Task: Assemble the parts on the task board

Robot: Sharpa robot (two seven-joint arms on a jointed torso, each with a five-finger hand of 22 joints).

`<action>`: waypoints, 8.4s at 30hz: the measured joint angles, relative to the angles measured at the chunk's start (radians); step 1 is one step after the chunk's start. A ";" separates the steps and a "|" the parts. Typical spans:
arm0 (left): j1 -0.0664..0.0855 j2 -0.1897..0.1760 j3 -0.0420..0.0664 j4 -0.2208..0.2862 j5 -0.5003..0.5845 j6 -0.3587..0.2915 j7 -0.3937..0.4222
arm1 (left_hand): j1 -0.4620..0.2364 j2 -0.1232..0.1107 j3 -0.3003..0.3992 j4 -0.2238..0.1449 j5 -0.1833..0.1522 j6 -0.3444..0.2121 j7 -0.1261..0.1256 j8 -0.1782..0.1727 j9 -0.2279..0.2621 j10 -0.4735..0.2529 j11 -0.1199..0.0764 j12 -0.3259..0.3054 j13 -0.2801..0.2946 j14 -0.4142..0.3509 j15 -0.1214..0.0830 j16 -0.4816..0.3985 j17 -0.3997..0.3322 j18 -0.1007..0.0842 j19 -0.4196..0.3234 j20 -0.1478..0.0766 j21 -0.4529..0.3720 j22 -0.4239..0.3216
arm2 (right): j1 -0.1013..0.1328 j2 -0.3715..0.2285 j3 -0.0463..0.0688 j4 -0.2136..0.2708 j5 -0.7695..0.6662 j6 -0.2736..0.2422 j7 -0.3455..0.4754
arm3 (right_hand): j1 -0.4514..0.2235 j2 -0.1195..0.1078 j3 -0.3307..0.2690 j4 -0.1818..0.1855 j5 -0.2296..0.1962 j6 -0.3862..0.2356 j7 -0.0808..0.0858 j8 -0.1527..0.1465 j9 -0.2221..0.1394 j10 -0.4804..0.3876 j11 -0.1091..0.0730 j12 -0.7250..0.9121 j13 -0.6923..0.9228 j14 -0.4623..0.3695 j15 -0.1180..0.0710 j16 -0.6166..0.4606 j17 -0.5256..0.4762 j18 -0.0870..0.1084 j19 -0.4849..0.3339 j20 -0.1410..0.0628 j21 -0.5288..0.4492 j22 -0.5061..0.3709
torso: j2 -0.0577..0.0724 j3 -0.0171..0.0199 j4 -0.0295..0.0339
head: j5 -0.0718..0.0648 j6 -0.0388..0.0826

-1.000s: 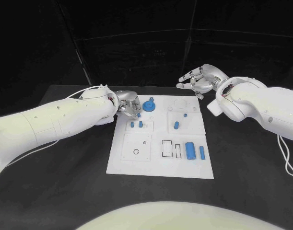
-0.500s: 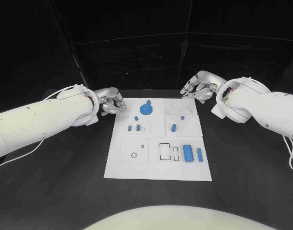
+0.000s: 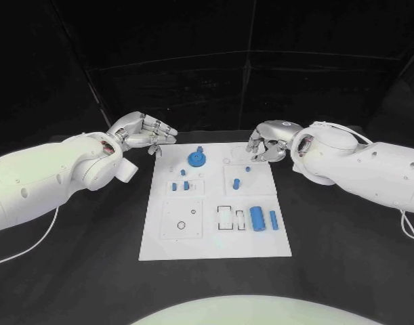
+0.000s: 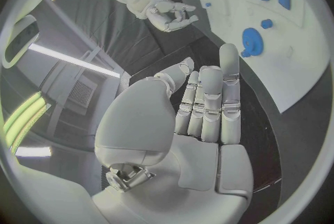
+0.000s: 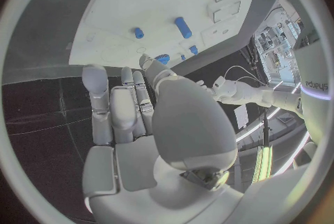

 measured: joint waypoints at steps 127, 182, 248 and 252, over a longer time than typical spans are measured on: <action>-0.003 0.007 -0.001 0.056 0.313 0.004 0.139 | 0.001 0.008 -0.008 0.002 0.000 -0.011 0.010 0.000 -0.002 0.003 0.004 0.013 0.001 -0.043 0.007 -0.028 -0.062 -0.001 -0.016 0.002 -0.020 -0.012 | -0.173 0.193 -0.003 0.154 0.104 -0.144 0.044 | -0.051 0.014 0.257 -0.052 -0.078 0.133 -0.017 -0.020 0.005 0.162 -0.029 -0.066 -0.115 -0.003 -0.012 0.030 0.011 0.000 0.073 -0.013 0.092 0.140 | -0.001 -0.0004 0.0006 | 0.126 -0.045; -0.002 0.018 -0.001 0.043 0.314 0.006 0.136 | 0.001 0.008 -0.008 0.002 0.000 -0.015 0.014 0.000 -0.002 0.000 0.007 0.017 0.001 -0.046 0.011 -0.032 -0.068 -0.001 -0.020 0.005 -0.023 -0.014 | -0.185 0.215 -0.010 0.120 -0.025 -0.014 -0.005 | -0.058 0.013 0.256 -0.052 -0.073 0.125 -0.017 -0.031 0.004 0.162 -0.029 -0.073 -0.116 -0.003 -0.011 0.030 0.010 0.000 0.073 -0.013 0.092 0.140 | 0.000 -0.0004 0.0000 | 0.147 -0.081; -0.002 0.014 -0.001 0.035 0.314 0.017 0.122 | 0.001 0.008 -0.011 0.000 0.000 -0.018 0.018 0.000 -0.002 -0.004 0.011 0.017 0.001 -0.046 0.011 -0.032 -0.071 -0.001 -0.020 0.005 -0.023 -0.014 | -0.103 -0.061 0.049 0.291 -0.032 -0.103 -0.122 | -0.118 -0.055 0.041 -0.019 -0.061 -0.036 0.007 -0.092 0.001 -0.084 0.023 -0.109 -0.120 -0.005 0.026 0.012 -0.070 0.000 0.013 0.026 0.037 0.034 | -0.002 -0.0006 0.0000 | 0.103 -0.032; -0.002 0.014 -0.001 0.035 0.314 0.018 0.122 | 0.001 0.008 -0.011 0.000 0.000 -0.018 0.018 0.000 -0.002 -0.004 0.011 0.017 0.001 -0.046 0.011 -0.032 -0.071 -0.001 -0.020 0.005 -0.027 -0.015 | -0.100 -0.073 0.049 0.284 -0.038 -0.059 -0.139 | -0.112 -0.060 0.018 -0.018 -0.061 -0.040 0.003 -0.092 0.001 -0.105 0.023 -0.104 -0.120 -0.005 0.026 0.012 -0.073 0.000 0.013 0.026 0.031 0.024 | -0.001 -0.0011 0.0002 | 0.100 -0.029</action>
